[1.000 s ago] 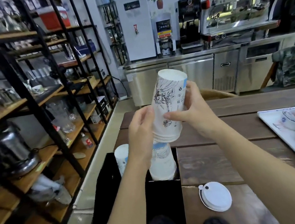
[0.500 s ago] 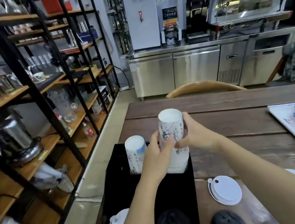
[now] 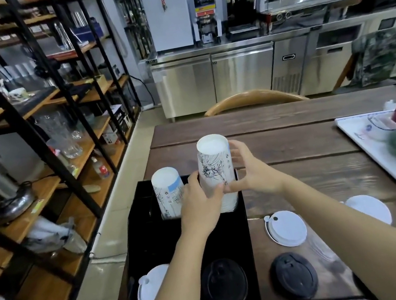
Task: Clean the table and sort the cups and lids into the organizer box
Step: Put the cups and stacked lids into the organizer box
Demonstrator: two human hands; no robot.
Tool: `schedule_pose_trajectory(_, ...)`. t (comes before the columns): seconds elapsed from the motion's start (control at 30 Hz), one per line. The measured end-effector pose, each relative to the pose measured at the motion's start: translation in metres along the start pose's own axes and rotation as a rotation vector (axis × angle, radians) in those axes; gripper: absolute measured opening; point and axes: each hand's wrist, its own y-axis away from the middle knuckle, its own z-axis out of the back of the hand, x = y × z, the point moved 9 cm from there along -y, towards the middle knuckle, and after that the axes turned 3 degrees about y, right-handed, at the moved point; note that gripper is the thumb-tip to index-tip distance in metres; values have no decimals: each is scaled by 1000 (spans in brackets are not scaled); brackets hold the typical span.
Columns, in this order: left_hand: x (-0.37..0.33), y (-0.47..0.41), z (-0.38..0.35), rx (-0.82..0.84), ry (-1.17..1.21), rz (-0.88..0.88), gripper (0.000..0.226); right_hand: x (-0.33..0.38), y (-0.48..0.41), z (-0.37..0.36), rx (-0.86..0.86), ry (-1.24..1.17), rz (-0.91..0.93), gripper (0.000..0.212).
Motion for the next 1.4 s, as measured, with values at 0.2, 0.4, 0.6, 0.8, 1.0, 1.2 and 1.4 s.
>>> schedule_pose_trajectory(0.2,-37,63,-17,-322,-50,-366,45,-50,62,24,-221,14,-109,83)
schedule_pose_trajectory(0.4,-4,117,-136,214,-111,-227,64,-136,136,2,-243,87,-384,88)
schedule_pose_trajectory(0.6,78,131,-170,359,-160,241,84,-176,192,-23,-155,125,-516,90)
schedule_pose_trajectory(0.8,107,139,-181,388,-84,362,74,-190,205,-47,-41,159,-606,95)
schedule_pose_trajectory(1.0,106,134,-177,363,43,339,70,-183,202,-47,-159,-33,-546,63)
schedule_pose_trajectory(1.2,95,128,-170,243,314,376,56,-177,212,-16,-461,16,-535,44)
schedule_pose_trajectory(1.4,54,124,-188,215,500,329,38,-176,243,30,-673,-71,-493,29)
